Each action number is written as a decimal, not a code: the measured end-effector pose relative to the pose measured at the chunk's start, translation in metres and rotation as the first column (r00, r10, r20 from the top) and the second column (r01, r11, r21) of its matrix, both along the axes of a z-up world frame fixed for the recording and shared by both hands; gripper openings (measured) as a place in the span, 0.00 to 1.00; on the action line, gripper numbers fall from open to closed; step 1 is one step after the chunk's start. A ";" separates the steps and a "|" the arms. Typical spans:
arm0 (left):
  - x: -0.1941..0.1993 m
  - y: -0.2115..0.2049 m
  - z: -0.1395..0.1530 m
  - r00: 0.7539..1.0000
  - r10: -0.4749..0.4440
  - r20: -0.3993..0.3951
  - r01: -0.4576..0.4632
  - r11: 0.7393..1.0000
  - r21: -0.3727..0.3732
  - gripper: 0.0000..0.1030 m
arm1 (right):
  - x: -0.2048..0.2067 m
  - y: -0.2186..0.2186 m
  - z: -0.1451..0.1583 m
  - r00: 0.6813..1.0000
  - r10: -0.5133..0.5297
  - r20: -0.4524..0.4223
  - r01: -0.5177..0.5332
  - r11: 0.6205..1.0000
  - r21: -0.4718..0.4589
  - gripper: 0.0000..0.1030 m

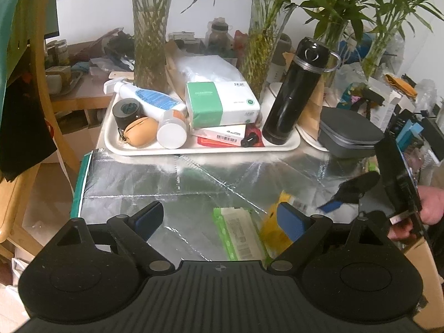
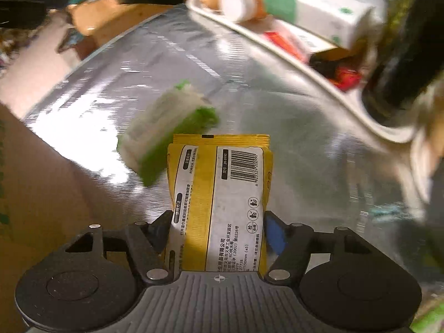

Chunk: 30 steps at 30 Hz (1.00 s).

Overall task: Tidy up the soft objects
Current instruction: 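Close the right gripper on the yellow snack bag and lift it, then grasp the green-edged wipes pack with left while right holds the yellow bag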

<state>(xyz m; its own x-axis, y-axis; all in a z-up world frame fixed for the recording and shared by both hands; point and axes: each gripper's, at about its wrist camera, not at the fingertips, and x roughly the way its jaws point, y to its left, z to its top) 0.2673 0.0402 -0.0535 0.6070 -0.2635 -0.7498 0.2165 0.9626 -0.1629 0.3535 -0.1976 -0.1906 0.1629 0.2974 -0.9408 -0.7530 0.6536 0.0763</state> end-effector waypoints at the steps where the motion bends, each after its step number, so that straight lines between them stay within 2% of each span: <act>1: -0.001 0.000 0.000 1.000 -0.001 0.002 0.001 1.000 0.002 0.87 | 0.001 -0.003 0.001 1.000 -0.012 0.027 0.012 1.000 -0.026 0.69; 5: 0.002 0.001 -0.002 1.000 0.008 -0.003 -0.008 1.000 0.008 0.87 | 0.005 -0.013 0.000 0.997 -0.066 0.034 0.067 0.997 -0.031 0.73; 8: 0.004 0.001 -0.002 1.000 0.018 -0.008 -0.018 1.000 0.006 0.87 | 0.002 -0.009 -0.010 0.998 -0.051 0.039 0.054 0.996 -0.067 0.79; 14: 0.006 0.000 -0.002 1.000 0.018 -0.017 -0.018 1.000 0.000 0.87 | 0.002 -0.005 -0.020 0.997 -0.076 0.027 0.077 0.994 -0.073 0.81; 21: 0.011 -0.001 -0.005 0.999 0.019 -0.043 -0.019 1.000 -0.005 0.87 | -0.002 -0.004 -0.017 0.997 -0.073 0.031 0.074 0.996 -0.047 0.70; 26: 0.011 0.000 -0.007 0.997 0.026 -0.074 -0.027 1.000 -0.010 0.87 | -0.002 -0.008 -0.011 0.993 -0.112 0.044 0.112 0.994 0.000 0.57; 30: 0.014 0.004 -0.009 0.993 0.039 -0.111 -0.042 0.999 -0.027 0.87 | -0.001 -0.014 -0.010 0.989 -0.138 0.060 0.139 0.990 -0.004 0.57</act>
<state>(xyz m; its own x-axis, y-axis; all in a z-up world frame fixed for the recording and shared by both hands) 0.2810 0.0445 -0.0621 0.5316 -0.2630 -0.8051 0.1568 0.9647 -0.2116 0.3527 -0.2115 -0.2004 0.2578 0.2609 -0.9303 -0.6582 0.7523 0.0286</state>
